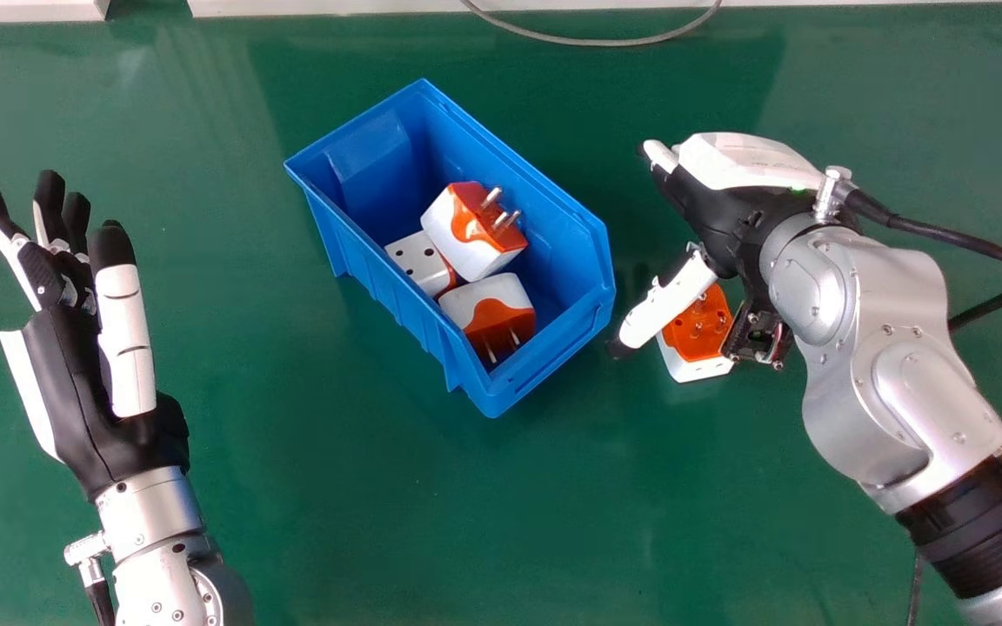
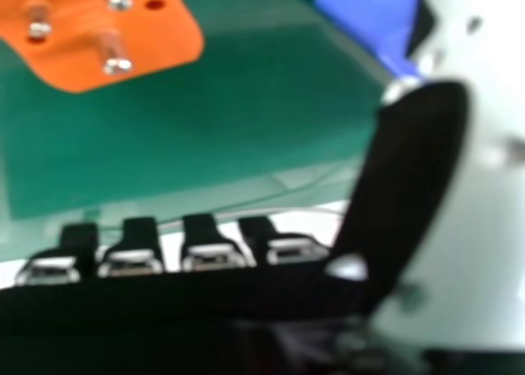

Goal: Pick all objects and put in blue box

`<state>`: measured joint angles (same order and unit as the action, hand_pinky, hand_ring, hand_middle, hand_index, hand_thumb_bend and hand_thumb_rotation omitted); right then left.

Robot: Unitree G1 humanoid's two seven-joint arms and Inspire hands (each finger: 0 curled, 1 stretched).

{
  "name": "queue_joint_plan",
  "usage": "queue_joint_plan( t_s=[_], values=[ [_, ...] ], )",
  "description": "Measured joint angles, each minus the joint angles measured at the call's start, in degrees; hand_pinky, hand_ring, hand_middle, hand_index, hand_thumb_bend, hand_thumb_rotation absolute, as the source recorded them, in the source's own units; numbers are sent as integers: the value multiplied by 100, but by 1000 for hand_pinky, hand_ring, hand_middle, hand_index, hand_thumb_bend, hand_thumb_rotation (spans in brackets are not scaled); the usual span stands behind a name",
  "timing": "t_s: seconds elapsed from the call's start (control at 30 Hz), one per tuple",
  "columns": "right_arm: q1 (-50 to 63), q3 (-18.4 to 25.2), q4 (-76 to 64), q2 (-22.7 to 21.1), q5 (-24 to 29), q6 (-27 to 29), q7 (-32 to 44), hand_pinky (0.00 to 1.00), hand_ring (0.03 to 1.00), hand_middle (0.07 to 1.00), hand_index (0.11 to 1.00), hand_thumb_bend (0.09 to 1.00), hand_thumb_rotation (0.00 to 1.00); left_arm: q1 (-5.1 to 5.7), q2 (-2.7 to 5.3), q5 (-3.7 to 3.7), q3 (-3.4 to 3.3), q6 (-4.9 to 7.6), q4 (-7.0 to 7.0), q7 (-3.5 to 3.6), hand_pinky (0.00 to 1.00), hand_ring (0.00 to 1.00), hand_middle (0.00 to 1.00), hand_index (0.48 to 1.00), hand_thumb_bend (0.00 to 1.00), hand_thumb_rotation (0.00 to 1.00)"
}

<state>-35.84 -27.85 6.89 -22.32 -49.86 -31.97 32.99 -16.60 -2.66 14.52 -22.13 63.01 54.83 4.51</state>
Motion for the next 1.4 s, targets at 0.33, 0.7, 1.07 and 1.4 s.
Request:
queue_joint_plan(
  t_s=[0.33,0.7,1.07,1.4],
  values=[
    [1,-159,15,11,-189,-45,35,1000,1000,1000,1000,1000,405,-2,6,12,-3,0,0,14,924,963,971,964,708,737],
    [471,-167,447,390,-53,-97,-399,989,1000,1000,955,989,279,-5,9,67,5,-6,-32,64,938,972,980,969,722,733],
    [605,-231,670,424,21,75,-758,761,958,980,897,970,267,-10,12,194,15,-51,-38,187,943,976,982,970,725,727],
    [601,-165,666,386,7,214,-1095,601,762,849,784,885,180,-14,11,226,12,-65,-22,176,934,972,979,966,745,723]
  ],
)
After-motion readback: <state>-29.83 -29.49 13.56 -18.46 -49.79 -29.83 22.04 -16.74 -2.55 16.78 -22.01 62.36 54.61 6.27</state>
